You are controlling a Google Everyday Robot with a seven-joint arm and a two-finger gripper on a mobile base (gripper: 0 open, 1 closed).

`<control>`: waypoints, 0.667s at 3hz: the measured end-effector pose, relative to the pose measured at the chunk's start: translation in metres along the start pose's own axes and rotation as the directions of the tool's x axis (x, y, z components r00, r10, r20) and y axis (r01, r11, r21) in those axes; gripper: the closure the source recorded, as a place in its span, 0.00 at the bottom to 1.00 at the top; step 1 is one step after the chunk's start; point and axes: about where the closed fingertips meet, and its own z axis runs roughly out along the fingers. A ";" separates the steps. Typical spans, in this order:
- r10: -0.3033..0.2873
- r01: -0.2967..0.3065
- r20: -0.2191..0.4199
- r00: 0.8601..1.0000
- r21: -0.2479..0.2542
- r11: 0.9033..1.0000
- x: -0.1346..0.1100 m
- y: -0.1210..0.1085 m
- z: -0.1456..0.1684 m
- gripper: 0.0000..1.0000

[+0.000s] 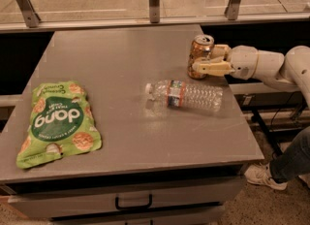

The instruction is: Place orange can upright

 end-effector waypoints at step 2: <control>-0.006 0.007 -0.022 1.000 0.047 0.999 0.003 -0.004 -0.022 0.00</control>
Offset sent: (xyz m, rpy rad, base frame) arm -0.0040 -0.0459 -0.0002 -0.0443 -0.0050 -0.0987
